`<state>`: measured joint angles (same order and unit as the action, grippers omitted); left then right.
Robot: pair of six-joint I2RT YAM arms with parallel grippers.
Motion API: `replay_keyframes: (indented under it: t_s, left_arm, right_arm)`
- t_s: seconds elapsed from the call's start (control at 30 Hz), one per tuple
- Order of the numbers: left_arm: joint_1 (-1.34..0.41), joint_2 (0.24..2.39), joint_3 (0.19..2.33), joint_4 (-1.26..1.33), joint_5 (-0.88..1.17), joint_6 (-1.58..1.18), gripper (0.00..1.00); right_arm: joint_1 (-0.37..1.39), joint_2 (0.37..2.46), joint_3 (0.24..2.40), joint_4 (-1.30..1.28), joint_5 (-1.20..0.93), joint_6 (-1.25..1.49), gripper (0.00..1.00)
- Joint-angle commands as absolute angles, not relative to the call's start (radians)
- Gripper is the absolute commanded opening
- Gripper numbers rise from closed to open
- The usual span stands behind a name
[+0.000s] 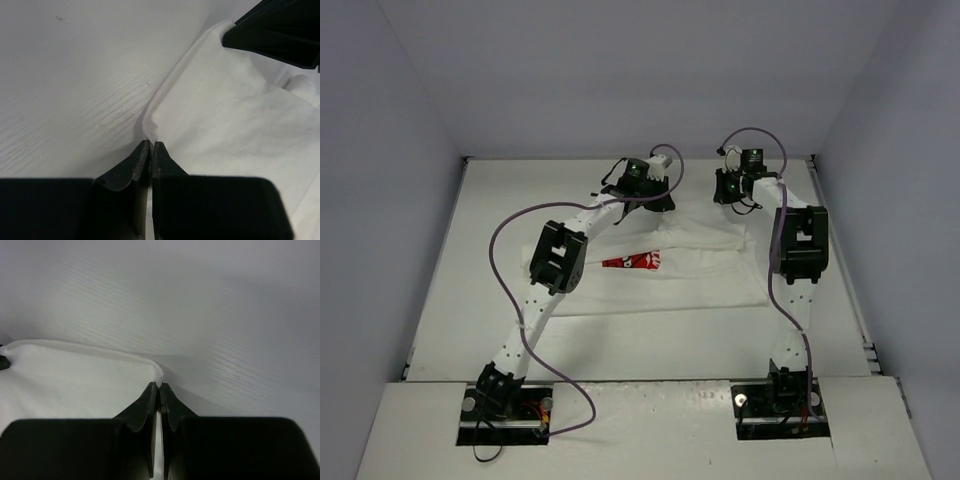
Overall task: Fold and stack the t-shirts
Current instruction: Fold the other side of the tshirt into a rectangle
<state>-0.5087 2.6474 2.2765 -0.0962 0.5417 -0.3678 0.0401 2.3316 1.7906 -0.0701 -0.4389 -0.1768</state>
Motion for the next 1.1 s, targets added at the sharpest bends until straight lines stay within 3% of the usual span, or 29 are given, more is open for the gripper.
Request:
replay_keyframes:
  t_s: [0.0, 0.2, 0.43, 1.07]
  left_arm:
    - [-0.506, 2.456, 2.297, -0.06, 0.527, -0.301, 0.0]
    - [-0.505, 2.383, 2.252, -0.03, 0.471, -0.242, 0.0]
    - [-0.506, 2.429, 2.389, -0.117, 0.485, -0.225, 0.0]
    - [-0.673, 1.959, 1.714, 0.018, 0.445, -0.309, 0.0]
  right_arm:
    - [0.028, 2.183, 1.822, -0.044, -0.419, -0.194, 0.0]
    - [0.028, 2.112, 1.831, -0.042, -0.388, -0.209, 0.0]
    - [0.028, 2.11, 1.903, -0.043, -0.382, -0.221, 0.0]
    - [0.058, 1.596, 1.277, -0.043, -0.317, -0.149, 0.01]
